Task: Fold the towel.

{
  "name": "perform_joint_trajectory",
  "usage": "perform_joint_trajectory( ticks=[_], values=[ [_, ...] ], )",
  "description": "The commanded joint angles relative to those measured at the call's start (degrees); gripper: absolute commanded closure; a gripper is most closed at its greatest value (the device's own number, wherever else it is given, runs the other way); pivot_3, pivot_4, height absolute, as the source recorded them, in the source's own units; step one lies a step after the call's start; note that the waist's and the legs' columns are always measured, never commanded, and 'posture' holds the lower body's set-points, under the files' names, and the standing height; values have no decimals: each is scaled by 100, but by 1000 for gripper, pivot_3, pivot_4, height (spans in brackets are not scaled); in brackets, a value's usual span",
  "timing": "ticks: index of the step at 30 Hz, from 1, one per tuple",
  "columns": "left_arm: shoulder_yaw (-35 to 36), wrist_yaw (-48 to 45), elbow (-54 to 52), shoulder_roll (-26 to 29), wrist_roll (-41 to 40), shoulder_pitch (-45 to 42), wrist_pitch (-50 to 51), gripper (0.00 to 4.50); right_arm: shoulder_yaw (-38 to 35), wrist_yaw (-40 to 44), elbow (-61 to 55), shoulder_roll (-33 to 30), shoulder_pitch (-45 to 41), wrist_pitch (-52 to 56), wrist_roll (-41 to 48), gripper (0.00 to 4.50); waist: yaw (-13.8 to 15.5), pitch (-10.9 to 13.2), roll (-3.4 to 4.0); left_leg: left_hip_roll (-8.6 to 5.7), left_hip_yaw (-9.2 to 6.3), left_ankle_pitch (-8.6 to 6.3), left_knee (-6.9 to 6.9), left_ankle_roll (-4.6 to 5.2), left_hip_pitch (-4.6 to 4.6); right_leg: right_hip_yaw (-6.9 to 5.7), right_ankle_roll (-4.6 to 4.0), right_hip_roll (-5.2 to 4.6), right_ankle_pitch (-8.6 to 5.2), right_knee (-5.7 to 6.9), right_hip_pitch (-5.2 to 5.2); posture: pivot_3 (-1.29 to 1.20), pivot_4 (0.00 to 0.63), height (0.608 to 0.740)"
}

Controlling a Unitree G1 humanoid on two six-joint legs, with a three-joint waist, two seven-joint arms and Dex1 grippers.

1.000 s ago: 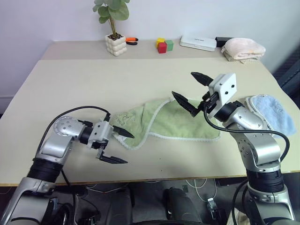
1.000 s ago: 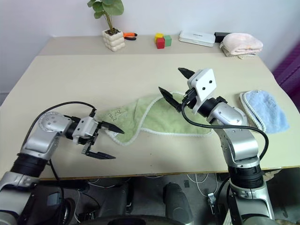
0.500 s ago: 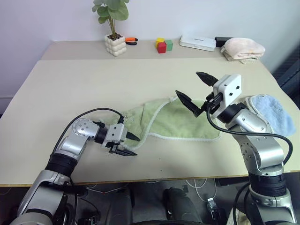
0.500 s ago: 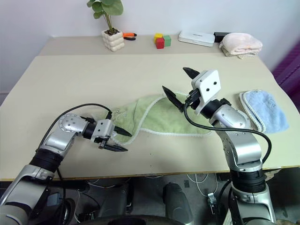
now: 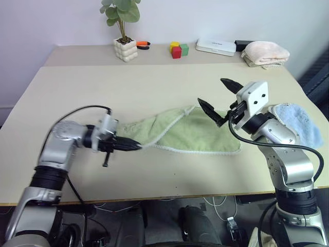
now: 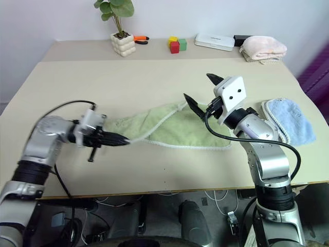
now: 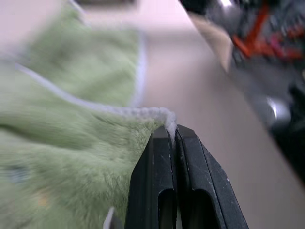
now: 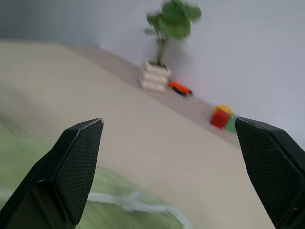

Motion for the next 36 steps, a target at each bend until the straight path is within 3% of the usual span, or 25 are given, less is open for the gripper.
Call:
perform_joint_trajectory(
  ticks=[1,5,11,20,36],
  values=[
    [538,40,-270,233,-458,129,367,4471,117,-198,508,-234,-238,-5,-581,0,12,0,0,-1,0,0,1,0,0,0,-3,-1,-2,0,0,0,150,740],
    [1121,178,-594,601,-979,595,1130,4471,190,-587,1389,-478,-533,-98,-1276,0,-14,1,0,-1,2,0,-1,0,-1,1,-12,-2,-7,0,-3,0,150,740],
    [1684,555,-1293,690,-1258,1532,1490,4471,445,-388,2034,-511,-867,-159,-1517,0,-29,3,2,2,2,0,-10,0,1,1,-11,0,-6,1,-9,0,150,740],
    [2062,984,-2046,580,-1459,2639,1645,4471,223,20,3528,251,-2137,1000,-713,0,-31,4,4,2,6,0,-8,0,0,3,-18,-4,-10,1,-9,0,150,740],
    [2118,1230,-2318,544,-1547,2853,1606,4471,181,-376,6684,829,-3551,885,-760,0,-149,5,5,2,10,0,-16,0,-1,2,-9,-6,-4,2,-16,0,150,740]
  ],
)
